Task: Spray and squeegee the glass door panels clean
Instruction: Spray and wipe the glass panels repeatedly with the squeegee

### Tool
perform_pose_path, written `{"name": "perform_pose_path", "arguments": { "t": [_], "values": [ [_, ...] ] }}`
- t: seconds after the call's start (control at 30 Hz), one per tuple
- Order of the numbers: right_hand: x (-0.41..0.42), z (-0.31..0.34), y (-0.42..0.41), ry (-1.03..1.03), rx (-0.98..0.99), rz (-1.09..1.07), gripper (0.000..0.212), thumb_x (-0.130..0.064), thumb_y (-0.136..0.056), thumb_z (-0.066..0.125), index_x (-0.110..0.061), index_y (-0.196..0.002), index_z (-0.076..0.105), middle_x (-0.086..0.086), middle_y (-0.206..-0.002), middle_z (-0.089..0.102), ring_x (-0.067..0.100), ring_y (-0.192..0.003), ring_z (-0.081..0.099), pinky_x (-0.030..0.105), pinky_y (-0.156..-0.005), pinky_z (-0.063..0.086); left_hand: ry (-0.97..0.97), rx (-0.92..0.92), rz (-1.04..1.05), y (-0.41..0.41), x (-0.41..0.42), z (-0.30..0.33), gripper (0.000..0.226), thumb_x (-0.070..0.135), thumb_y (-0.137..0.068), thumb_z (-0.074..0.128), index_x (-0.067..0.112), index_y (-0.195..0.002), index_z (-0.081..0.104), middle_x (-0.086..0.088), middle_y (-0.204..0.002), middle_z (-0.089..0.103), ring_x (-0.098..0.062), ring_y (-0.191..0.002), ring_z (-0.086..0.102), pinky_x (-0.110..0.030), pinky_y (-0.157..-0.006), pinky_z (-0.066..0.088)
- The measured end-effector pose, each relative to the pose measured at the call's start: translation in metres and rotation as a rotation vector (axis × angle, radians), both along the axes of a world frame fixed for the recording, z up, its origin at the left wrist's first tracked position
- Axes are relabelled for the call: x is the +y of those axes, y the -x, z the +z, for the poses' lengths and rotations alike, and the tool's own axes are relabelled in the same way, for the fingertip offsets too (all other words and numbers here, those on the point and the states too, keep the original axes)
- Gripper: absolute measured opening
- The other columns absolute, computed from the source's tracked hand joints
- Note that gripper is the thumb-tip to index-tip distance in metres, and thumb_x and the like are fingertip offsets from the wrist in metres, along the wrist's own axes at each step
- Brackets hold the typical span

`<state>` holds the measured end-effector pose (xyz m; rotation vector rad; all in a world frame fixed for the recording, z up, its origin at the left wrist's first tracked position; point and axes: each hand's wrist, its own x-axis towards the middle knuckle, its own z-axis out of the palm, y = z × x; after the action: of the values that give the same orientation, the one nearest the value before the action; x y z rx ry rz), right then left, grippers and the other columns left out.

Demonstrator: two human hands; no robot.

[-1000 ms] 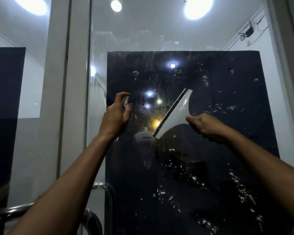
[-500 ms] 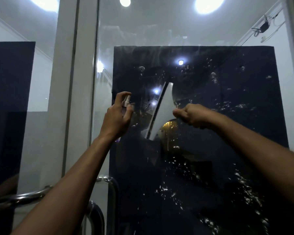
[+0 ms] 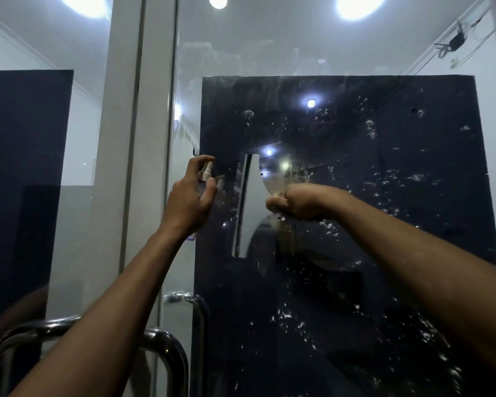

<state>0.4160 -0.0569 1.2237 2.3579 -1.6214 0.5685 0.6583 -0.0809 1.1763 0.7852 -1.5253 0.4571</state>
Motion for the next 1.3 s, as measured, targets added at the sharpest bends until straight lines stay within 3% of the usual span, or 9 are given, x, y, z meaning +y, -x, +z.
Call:
{"name": "perform_pose_path", "arguments": {
  "t": [0.13, 0.27, 0.4, 0.53, 0.67, 0.87, 0.97, 1.07, 1.3],
  "values": [
    [0.005, -0.005, 0.046, -0.084, -0.088, -0.058, 0.055, -0.058, -0.100, 0.040, -0.012, -0.081, 0.062, 0.000, -0.065, 0.050, 0.011, -0.043, 0.036, 0.020, -0.040, 0.030, 0.010, 0.010, -0.006, -0.005, 0.007, 0.001, 0.038, 0.025, -0.104, 0.048, 0.025, -0.141, 0.040, -0.003, -0.102, 0.061, -0.016, -0.074, 0.064, -0.031, -0.065, 0.056],
    [0.006, -0.002, 0.025, -0.060, -0.105, -0.040, 0.052, -0.057, -0.101, 0.038, -0.012, -0.091, 0.064, -0.001, -0.067, 0.052, 0.010, -0.045, 0.039, 0.020, -0.040, 0.033, -0.001, -0.003, -0.009, -0.013, 0.008, -0.003, 0.036, 0.025, -0.104, 0.048, 0.028, -0.139, 0.040, -0.004, -0.098, 0.064, -0.021, -0.074, 0.066, -0.040, -0.069, 0.060],
    [-0.020, -0.007, -0.043, -0.028, -0.096, 0.016, 0.053, -0.055, -0.101, 0.041, -0.009, -0.099, 0.067, 0.009, -0.092, 0.069, 0.026, -0.072, 0.064, 0.033, -0.067, 0.052, -0.016, -0.029, 0.007, -0.020, 0.006, -0.007, 0.033, 0.026, -0.103, 0.049, 0.032, -0.134, 0.040, -0.005, -0.092, 0.065, -0.023, -0.073, 0.065, -0.048, -0.070, 0.059],
    [-0.028, -0.013, -0.056, -0.057, -0.201, 0.040, 0.058, -0.060, -0.099, 0.040, -0.009, -0.092, 0.066, 0.006, -0.078, 0.061, 0.019, -0.059, 0.051, 0.026, -0.051, 0.040, -0.026, -0.023, 0.015, -0.026, 0.007, -0.007, 0.033, 0.027, -0.103, 0.048, 0.031, -0.135, 0.041, -0.002, -0.093, 0.062, -0.020, -0.070, 0.064, -0.042, -0.067, 0.058],
    [-0.009, -0.019, -0.005, -0.090, -0.231, 0.017, 0.051, -0.057, -0.101, 0.040, -0.017, -0.072, 0.052, 0.001, -0.062, 0.047, 0.014, -0.045, 0.037, 0.021, -0.042, 0.030, -0.033, -0.020, 0.002, -0.033, 0.008, -0.012, 0.033, 0.026, -0.103, 0.047, 0.030, -0.135, 0.042, -0.002, -0.092, 0.062, -0.015, -0.065, 0.062, -0.039, -0.064, 0.057],
    [0.003, -0.007, -0.006, -0.046, -0.216, -0.071, 0.055, -0.059, -0.099, 0.042, -0.019, -0.064, 0.055, 0.004, -0.062, 0.050, 0.018, -0.049, 0.038, 0.027, -0.050, 0.033, -0.029, -0.013, -0.032, -0.047, 0.004, -0.020, 0.030, 0.027, -0.102, 0.047, 0.037, -0.130, 0.040, -0.001, -0.082, 0.062, -0.022, -0.062, 0.062, -0.044, -0.061, 0.058],
    [0.009, 0.006, -0.058, 0.029, -0.082, -0.076, 0.050, -0.051, -0.103, 0.039, -0.014, -0.076, 0.060, 0.005, -0.066, 0.053, 0.018, -0.047, 0.042, 0.025, -0.046, 0.033, -0.026, -0.001, -0.034, -0.050, 0.002, -0.025, 0.032, 0.024, -0.102, 0.047, 0.031, -0.133, 0.043, -0.002, -0.074, 0.060, -0.021, -0.057, 0.058, -0.035, -0.054, 0.049],
    [0.003, 0.015, -0.085, -0.015, -0.082, -0.081, 0.060, -0.060, -0.100, 0.036, -0.010, -0.081, 0.063, 0.004, -0.062, 0.053, 0.018, -0.047, 0.045, 0.026, -0.048, 0.037, -0.010, 0.012, -0.016, -0.052, 0.002, -0.025, 0.033, 0.024, -0.103, 0.047, 0.027, -0.136, 0.042, 0.002, -0.074, 0.056, -0.015, -0.056, 0.055, -0.028, -0.052, 0.041],
    [-0.003, -0.009, -0.011, -0.096, -0.249, -0.050, 0.053, -0.059, -0.100, 0.041, -0.019, -0.065, 0.049, 0.001, -0.061, 0.046, 0.015, -0.046, 0.036, 0.024, -0.048, 0.029, 0.003, 0.022, 0.033, -0.056, 0.004, -0.019, 0.036, 0.022, -0.103, 0.047, 0.022, -0.139, 0.041, -0.006, -0.086, 0.060, -0.011, -0.059, 0.054, -0.025, -0.052, 0.039]
  ]
}}
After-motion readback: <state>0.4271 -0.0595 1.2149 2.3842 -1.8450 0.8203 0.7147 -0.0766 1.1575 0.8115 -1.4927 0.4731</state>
